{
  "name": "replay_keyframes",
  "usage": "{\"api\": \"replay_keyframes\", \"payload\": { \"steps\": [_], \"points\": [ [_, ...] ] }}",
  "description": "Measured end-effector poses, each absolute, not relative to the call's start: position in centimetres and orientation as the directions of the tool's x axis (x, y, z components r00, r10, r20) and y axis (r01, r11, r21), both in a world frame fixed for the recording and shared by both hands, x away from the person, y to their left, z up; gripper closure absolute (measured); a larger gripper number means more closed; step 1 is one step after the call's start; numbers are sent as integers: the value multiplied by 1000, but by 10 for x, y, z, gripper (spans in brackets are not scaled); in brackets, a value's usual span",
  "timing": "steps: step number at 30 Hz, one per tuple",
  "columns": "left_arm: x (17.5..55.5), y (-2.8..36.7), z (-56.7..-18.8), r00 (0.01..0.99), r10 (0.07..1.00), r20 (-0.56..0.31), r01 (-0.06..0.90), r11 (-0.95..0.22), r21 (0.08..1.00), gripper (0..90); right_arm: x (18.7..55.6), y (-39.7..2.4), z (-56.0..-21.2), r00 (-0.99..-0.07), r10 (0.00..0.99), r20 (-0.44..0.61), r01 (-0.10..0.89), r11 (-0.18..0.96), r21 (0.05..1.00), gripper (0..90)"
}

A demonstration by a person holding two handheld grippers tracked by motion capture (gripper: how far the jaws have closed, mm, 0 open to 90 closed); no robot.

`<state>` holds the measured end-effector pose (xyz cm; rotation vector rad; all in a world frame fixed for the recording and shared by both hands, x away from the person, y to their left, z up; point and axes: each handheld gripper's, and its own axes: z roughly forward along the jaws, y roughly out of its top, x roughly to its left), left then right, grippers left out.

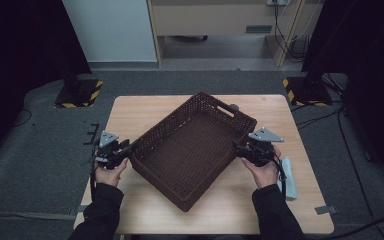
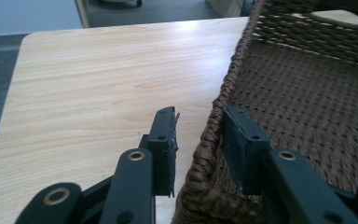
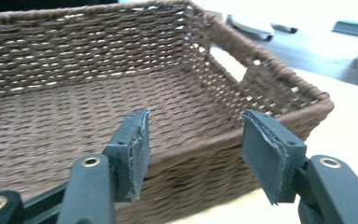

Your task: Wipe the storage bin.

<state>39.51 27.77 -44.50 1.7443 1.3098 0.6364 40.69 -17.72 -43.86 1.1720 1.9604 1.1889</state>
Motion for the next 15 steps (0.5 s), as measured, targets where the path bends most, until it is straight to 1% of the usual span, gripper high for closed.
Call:
{"api": "replay_keyframes", "payload": {
  "steps": [2,6,8,15],
  "points": [
    [400,277,-445,316,946,-78,516,-102,851,654,410,-180,-441,-443,896,-29,399,226,889,408],
    [403,276,-445,305,950,-72,524,-104,845,636,411,-184,-444,-454,891,23,424,193,885,421],
    [400,275,-444,295,954,-48,528,-120,841,615,410,-182,-444,-451,892,15,423,199,884,424],
    [376,281,-433,302,950,-78,488,-84,869,519,403,-181,-444,-442,897,14,428,198,882,426]
  ]
}}
